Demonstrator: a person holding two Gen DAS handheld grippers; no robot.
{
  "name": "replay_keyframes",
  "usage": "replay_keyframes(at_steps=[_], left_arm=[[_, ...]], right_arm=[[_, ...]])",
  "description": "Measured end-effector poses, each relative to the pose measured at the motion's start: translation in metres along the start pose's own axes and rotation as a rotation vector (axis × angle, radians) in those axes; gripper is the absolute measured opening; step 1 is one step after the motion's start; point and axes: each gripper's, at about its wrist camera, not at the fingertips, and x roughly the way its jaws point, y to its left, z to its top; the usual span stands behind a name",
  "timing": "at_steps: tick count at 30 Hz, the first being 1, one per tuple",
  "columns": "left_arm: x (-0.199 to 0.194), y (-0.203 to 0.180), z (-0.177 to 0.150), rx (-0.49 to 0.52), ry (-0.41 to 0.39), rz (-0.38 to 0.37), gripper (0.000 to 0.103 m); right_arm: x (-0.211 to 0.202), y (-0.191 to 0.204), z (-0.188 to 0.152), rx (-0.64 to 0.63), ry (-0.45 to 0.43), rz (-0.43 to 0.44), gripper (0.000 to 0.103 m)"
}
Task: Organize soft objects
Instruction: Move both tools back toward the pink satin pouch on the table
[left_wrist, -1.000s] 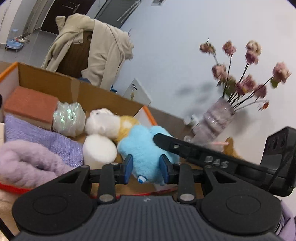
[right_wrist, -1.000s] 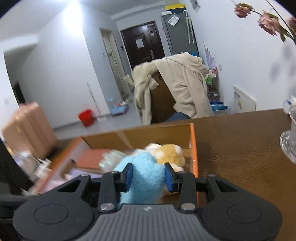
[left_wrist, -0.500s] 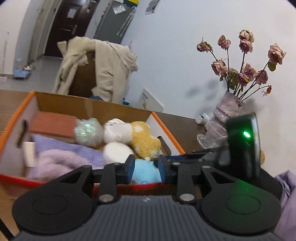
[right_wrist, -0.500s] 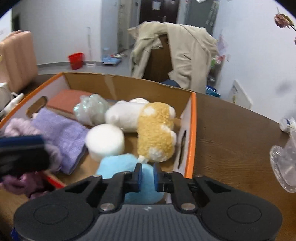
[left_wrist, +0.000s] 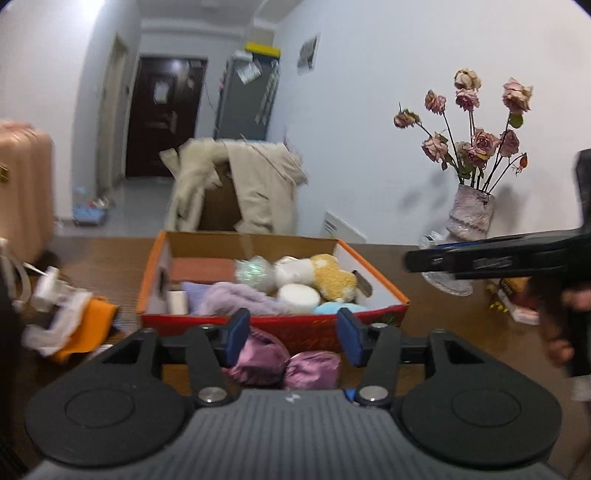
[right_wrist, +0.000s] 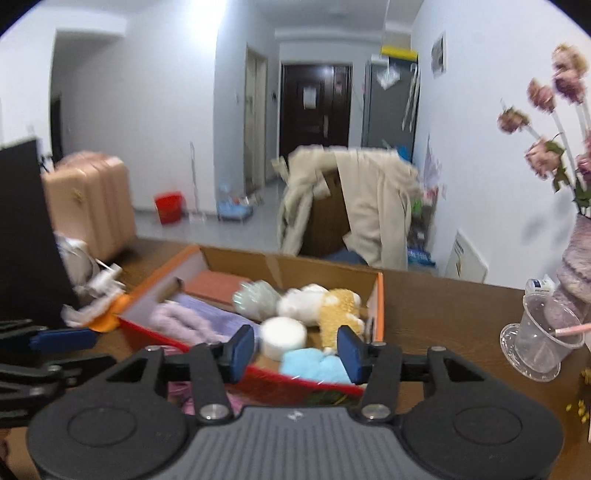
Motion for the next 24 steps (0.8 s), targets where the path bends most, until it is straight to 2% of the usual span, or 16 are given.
replay_keyframes(at_steps=[5, 8, 10, 14, 19, 24], left_arm=[[-0.051, -0.003, -0.044, 0.028, -0.046, 0.025, 0.073], [-0.080, 0.001, -0.070, 0.010, -0.071, 0.049, 0.077], [-0.097, 0.005, -0.085, -0.003, -0.080, 0.069, 0.079], [-0.125, 0.011, -0.110, -0.007, -0.091, 0.098, 0.083], [-0.138, 0.008, -0.124, 0.003, -0.094, 0.090, 0.096], [-0.142, 0.000, -0.124, 0.035, -0.116, 0.079, 0.102]], right_arm=[[-0.060, 0.029, -0.046, 0.022, -0.080, 0.043, 0.062], [-0.085, 0.045, -0.081, 0.063, -0.114, 0.051, 0.064], [-0.098, 0.055, -0.105, 0.085, -0.129, 0.035, 0.065], [-0.123, 0.073, -0.152, 0.098, -0.156, -0.034, 0.076], [-0.137, 0.081, -0.191, 0.134, -0.104, -0.029, 0.078], [-0.146, 0.084, -0.198, 0.132, -0.123, -0.061, 0.082]])
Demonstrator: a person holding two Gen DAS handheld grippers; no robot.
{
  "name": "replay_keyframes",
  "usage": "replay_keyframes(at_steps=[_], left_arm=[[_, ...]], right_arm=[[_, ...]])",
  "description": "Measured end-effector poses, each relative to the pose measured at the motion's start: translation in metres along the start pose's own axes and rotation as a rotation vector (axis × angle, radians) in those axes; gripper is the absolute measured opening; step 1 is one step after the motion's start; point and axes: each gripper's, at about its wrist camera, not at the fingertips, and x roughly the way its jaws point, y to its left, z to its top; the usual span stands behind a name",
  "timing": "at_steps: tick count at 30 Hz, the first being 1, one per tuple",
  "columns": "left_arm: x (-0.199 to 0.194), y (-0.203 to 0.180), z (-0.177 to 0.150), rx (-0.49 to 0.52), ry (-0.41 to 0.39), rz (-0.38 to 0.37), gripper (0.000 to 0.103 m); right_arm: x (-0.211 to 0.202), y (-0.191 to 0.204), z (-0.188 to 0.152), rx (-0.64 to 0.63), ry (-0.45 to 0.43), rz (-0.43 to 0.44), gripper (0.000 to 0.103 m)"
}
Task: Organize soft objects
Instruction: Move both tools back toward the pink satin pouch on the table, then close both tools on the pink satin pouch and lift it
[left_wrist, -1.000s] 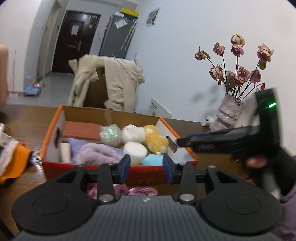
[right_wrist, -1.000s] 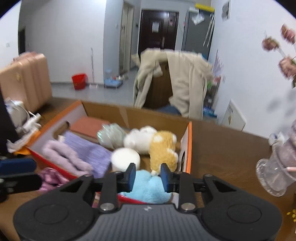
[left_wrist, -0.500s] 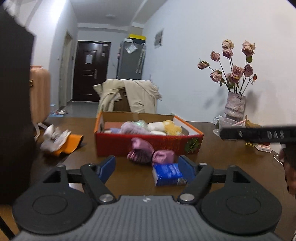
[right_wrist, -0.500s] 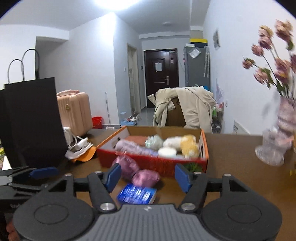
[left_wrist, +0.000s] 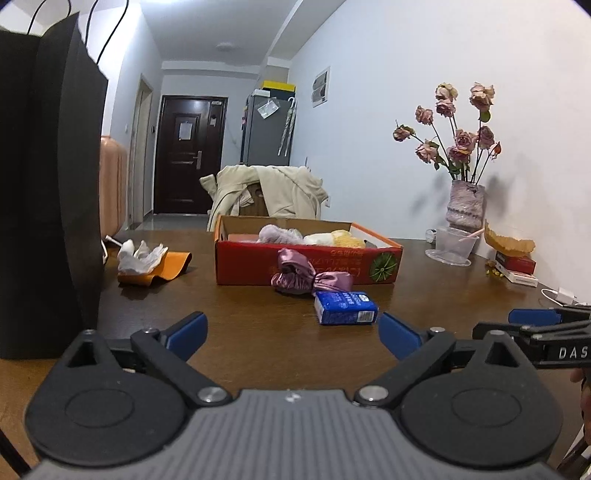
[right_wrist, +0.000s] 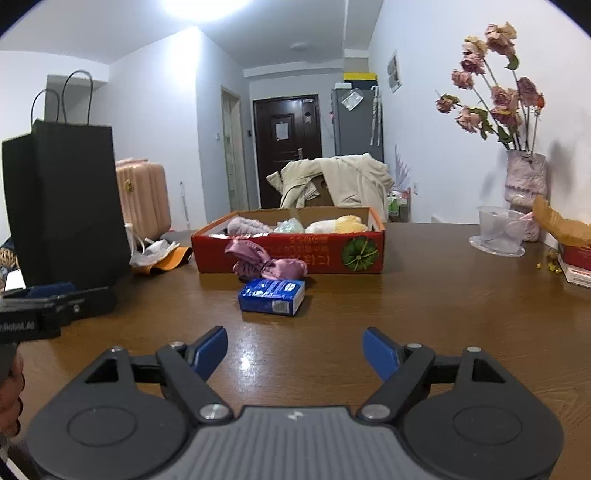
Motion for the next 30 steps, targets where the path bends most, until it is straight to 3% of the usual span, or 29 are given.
replay_keyframes(at_steps=[14, 22, 24, 27, 30], left_arm=[[0.040, 0.002, 0.021, 0.008, 0.018, -0.005, 0.103], [0.119, 0.010, 0.055, 0.014, 0.052, -0.012, 0.103], [0.145, 0.009, 0.065, 0.014, 0.062, -0.029, 0.103], [0.189, 0.011, 0.076, 0.001, 0.095, -0.076, 0.089], [0.234, 0.018, 0.075, -0.028, 0.169, -0.068, 0.073]], right_arm=[[0.032, -0.009, 0.021, 0.026, 0.003, 0.001, 0.085], [0.095, -0.018, 0.060, 0.053, 0.028, 0.036, 0.083], [0.122, -0.020, 0.071, 0.077, 0.059, 0.062, 0.076], [0.168, -0.023, 0.083, 0.120, 0.114, 0.092, 0.067], [0.214, -0.027, 0.089, 0.167, 0.162, 0.105, 0.059]])
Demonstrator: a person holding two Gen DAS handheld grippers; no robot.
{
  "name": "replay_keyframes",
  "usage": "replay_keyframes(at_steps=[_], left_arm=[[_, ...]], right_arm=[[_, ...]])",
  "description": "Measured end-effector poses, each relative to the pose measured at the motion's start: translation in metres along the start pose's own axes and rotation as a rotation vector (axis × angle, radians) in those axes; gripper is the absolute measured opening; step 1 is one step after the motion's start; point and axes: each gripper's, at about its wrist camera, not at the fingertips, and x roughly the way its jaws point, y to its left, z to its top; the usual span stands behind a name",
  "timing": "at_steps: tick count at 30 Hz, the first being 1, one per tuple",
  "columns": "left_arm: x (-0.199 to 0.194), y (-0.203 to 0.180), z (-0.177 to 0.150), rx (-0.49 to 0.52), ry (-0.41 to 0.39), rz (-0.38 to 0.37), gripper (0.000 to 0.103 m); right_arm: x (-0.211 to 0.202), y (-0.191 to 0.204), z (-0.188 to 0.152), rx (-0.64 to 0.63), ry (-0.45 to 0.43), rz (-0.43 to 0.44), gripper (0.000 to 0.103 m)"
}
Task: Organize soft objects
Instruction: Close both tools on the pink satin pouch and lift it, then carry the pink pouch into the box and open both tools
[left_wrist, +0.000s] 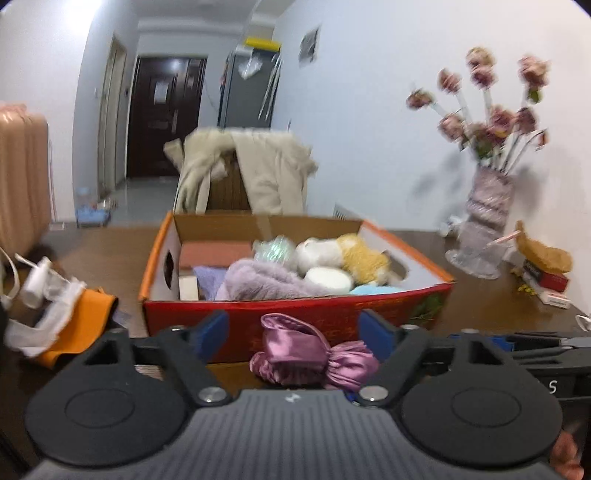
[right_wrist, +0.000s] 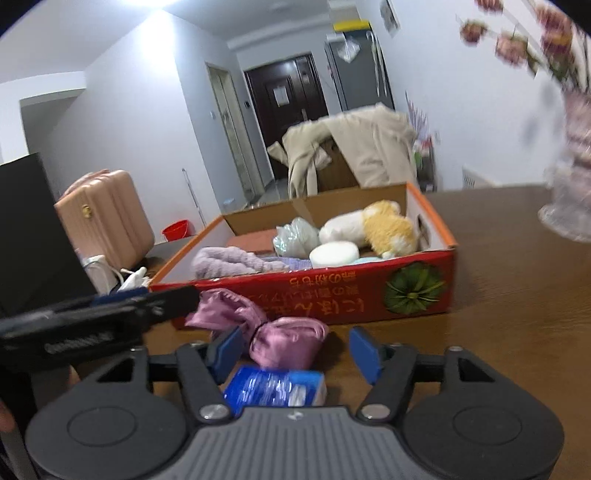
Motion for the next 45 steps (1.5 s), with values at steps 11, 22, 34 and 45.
replay_keyframes(at_steps=[11, 22, 34, 45], left_arm=[[0.049, 0.032, -0.025, -0.142, 0.138, -0.151, 0.024], [-0.037, 0.003, -0.006, -0.187, 0.026, -0.146, 0.018], [-0.123, -0.054, -0.035, -0.175, 0.011, -0.202, 0.018], [-0.083, -0.067, 0.014, -0.146, -0.033, -0.282, 0.019]], right_arm=[[0.065, -0.008, -0.004, 0.014, 0.082, 0.047, 0.019], [-0.018, 0.022, 0.009, -0.115, -0.049, 0.100, 0.010], [-0.132, 0.015, -0.033, -0.114, -0.082, 0.099, 0.011], [-0.131, -0.004, 0.013, -0.169, -0.181, 0.050, 0.011]])
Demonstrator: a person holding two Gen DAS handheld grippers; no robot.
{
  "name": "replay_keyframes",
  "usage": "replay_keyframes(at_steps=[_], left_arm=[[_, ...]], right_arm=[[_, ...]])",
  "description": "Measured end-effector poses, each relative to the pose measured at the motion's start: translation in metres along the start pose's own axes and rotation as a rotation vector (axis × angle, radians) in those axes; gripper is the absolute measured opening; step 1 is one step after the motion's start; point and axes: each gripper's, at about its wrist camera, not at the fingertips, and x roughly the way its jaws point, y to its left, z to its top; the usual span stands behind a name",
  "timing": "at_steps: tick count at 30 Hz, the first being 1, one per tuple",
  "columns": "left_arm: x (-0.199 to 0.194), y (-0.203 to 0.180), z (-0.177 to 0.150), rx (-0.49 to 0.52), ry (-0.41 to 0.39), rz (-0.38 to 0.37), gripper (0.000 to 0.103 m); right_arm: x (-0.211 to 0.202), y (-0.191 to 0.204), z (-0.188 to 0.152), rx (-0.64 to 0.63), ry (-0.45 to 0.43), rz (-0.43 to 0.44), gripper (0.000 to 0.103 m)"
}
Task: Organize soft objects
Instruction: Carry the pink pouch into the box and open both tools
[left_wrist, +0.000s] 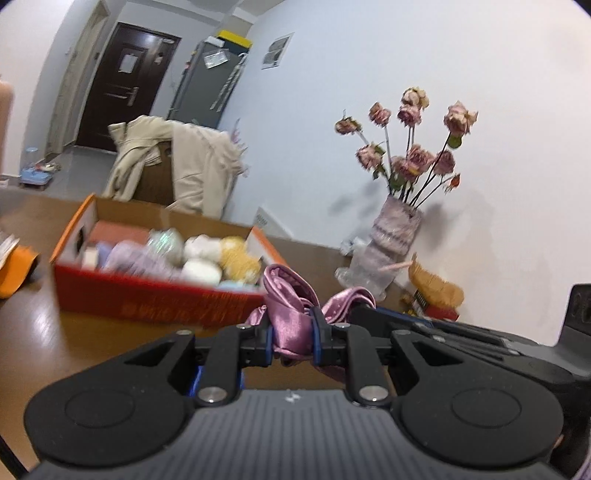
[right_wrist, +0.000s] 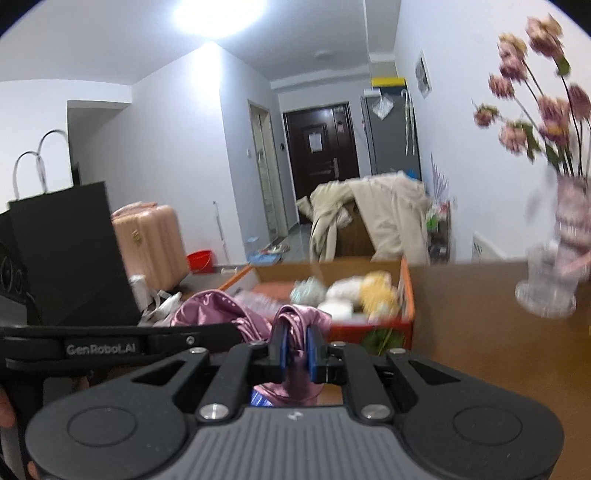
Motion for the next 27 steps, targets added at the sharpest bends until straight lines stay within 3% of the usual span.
replay_keyframes(at_steps=[4, 8, 12, 16, 18, 20, 24, 26, 27], left_arm=[[0.050, 0.028, 0.035, -0.065, 0.024, -0.012, 0.019], [0.109, 0.067, 0.058, -0.118, 0.088, 0.022, 0.019], [0.151, 0.106, 0.056, -0.123, 0.174, 0.115, 0.019], [0.164, 0.127, 0.041, -0.033, 0.228, 0.176, 0.021], [0.164, 0.129, 0.037, -0.004, 0.213, 0.179, 0.023], [0.165, 0.128, 0.036, 0.000, 0.213, 0.173, 0.029], [0.164, 0.127, 0.039, -0.013, 0.205, 0.183, 0.044], [0.153, 0.121, 0.044, -0.024, 0.181, 0.175, 0.062], [0.144, 0.117, 0.047, -0.020, 0.166, 0.175, 0.062]], right_arm=[[0.050, -0.025, 0.034, 0.021, 0.011, 0.014, 0.010], [0.125, -0.047, 0.053, 0.023, 0.106, 0.011, 0.010], [0.200, -0.057, 0.046, 0.064, 0.225, 0.030, 0.010], [0.245, -0.052, 0.028, 0.060, 0.345, 0.025, 0.012], [0.257, -0.051, 0.016, 0.033, 0.400, 0.002, 0.015], [0.258, -0.053, 0.011, 0.033, 0.400, -0.005, 0.016], [0.248, -0.054, 0.015, 0.037, 0.393, -0.028, 0.035], [0.239, -0.054, 0.022, 0.032, 0.377, -0.034, 0.042], [0.232, -0.053, 0.026, 0.029, 0.361, -0.035, 0.043]])
